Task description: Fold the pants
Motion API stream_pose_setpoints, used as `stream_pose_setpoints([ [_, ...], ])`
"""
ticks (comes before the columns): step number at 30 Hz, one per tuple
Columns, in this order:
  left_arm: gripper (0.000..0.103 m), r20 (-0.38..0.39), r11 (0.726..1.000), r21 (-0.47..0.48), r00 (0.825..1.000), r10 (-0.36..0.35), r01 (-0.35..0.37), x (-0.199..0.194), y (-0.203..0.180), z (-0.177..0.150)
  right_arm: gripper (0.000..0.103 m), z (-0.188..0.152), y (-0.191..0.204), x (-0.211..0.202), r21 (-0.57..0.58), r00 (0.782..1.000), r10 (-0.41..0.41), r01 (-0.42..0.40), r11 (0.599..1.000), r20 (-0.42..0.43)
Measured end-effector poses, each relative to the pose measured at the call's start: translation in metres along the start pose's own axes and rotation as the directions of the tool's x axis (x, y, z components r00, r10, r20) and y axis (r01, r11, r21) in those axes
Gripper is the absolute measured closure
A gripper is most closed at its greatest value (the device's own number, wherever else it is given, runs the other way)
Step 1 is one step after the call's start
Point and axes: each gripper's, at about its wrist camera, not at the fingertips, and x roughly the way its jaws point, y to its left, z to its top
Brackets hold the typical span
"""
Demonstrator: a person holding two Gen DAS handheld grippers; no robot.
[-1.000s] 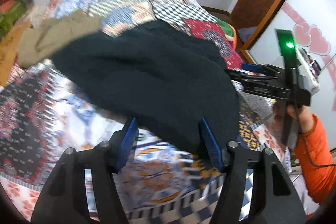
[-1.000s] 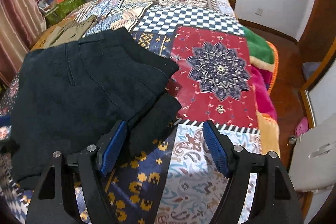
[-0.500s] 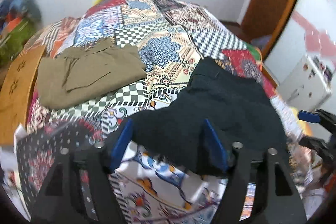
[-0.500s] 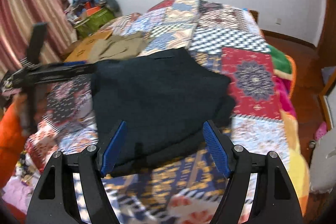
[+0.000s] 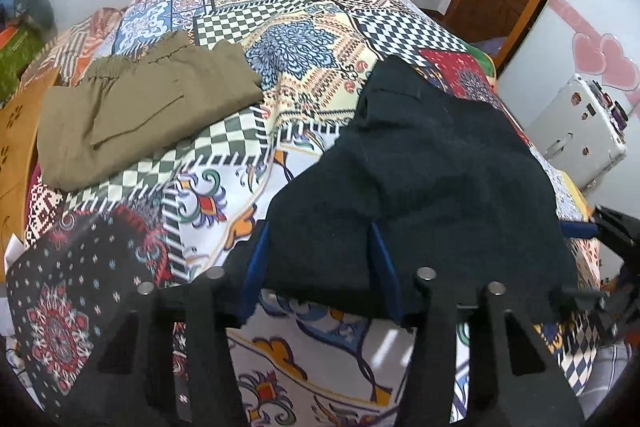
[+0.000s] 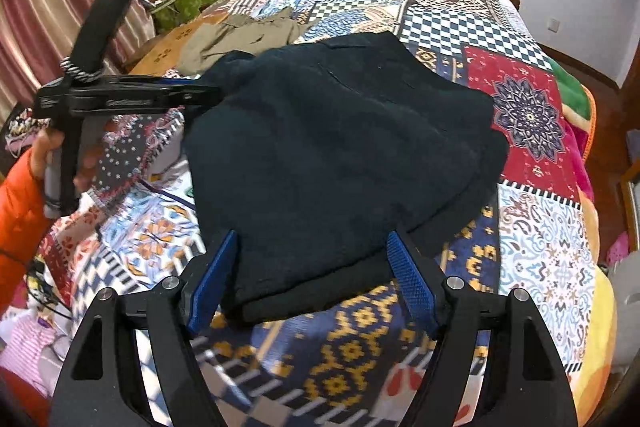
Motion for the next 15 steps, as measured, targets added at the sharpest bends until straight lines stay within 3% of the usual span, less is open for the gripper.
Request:
stream_pose_setpoints([
  [7, 0.065, -0.013, 0.999, -0.042, 0.999, -0.034, 0.034, -0.012, -0.014, -0.026, 0.031, -0.003, -0.03, -0.005, 0.031, 1.0, -0.03, 0.03, 0.999, 0.007],
  [15, 0.07, -0.038, 0.992, -0.037, 0.992, -0.119, 0.118, -0.014, -0.063, -0.043, 0.031, -0.007, -0.092, -0.003, 0.124, 0.988, -0.153, 0.154, 0.98, -0.017],
])
